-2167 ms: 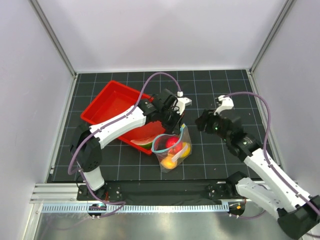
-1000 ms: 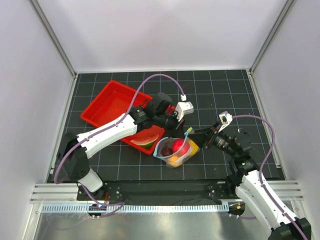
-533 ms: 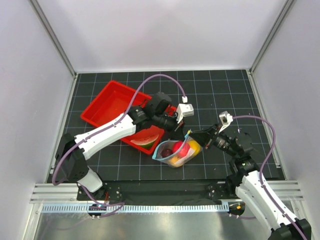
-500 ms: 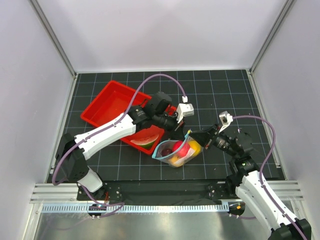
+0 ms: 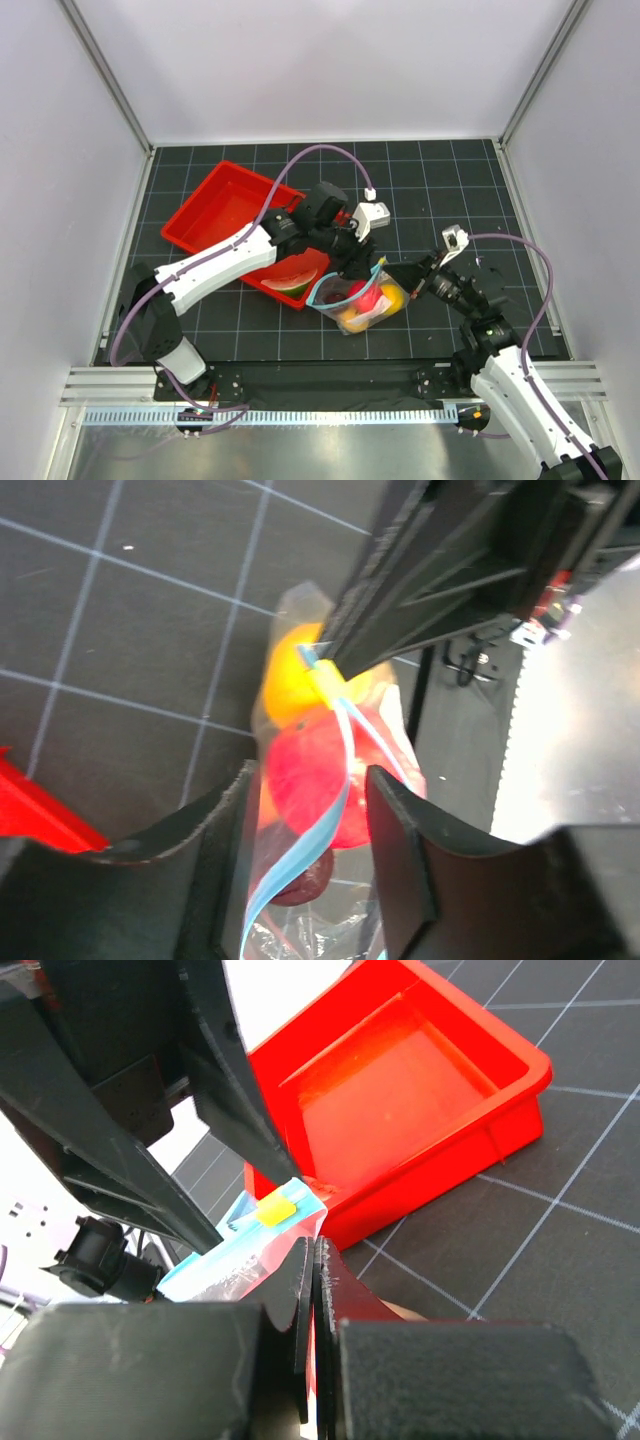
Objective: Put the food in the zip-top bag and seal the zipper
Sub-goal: Zip the zipper food storage bag at the center of the board.
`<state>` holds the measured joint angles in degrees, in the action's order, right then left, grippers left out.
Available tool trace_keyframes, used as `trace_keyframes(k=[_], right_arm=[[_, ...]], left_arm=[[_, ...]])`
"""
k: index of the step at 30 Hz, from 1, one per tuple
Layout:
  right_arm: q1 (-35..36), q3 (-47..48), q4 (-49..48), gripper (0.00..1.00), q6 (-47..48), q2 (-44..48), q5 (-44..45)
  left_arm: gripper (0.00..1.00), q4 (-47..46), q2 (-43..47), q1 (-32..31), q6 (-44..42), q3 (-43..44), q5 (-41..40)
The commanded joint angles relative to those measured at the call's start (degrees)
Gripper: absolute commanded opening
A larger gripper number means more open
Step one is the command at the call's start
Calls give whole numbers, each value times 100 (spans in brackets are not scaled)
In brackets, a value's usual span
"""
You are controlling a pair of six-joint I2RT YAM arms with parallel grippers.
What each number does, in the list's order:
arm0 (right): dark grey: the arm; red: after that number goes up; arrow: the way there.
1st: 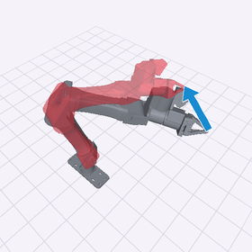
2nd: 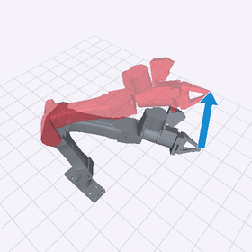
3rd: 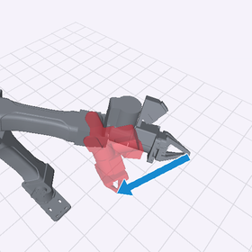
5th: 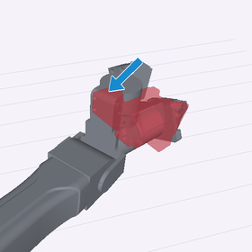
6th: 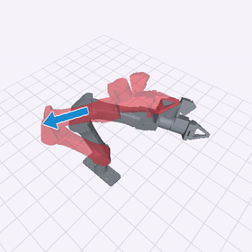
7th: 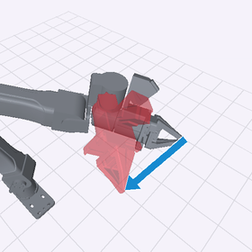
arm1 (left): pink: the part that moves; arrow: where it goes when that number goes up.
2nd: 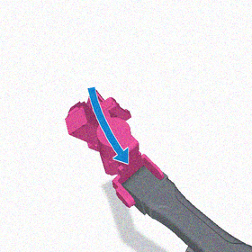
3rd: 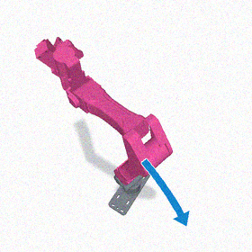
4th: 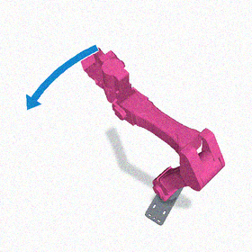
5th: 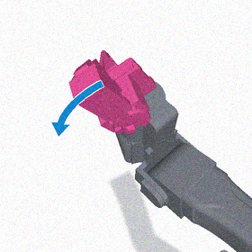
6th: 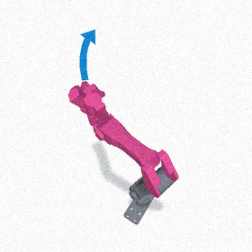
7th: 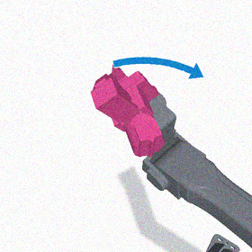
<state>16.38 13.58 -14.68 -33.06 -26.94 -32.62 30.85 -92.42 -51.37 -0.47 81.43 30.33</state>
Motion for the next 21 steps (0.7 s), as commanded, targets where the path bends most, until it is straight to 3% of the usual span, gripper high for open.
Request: trace_keyframes(k=[1, 11, 16, 21], right_arm=[[-12, -48, -44, 1, 80, 241, 195], [-12, -49, 158, 1, 159, 409, 371], [-12, -40, 158, 1, 159, 400, 379], [-12, -31, 158, 1, 159, 382, 379]], left_arm=[[52, -264, 154, 5, 21, 119, -413], [62, -246, -4, 154, 952, 760, -1081], [61, -185, -74, 145, 1163, 1024, -407], [58, 43, -337, -39, 1005, 1208, -492]])
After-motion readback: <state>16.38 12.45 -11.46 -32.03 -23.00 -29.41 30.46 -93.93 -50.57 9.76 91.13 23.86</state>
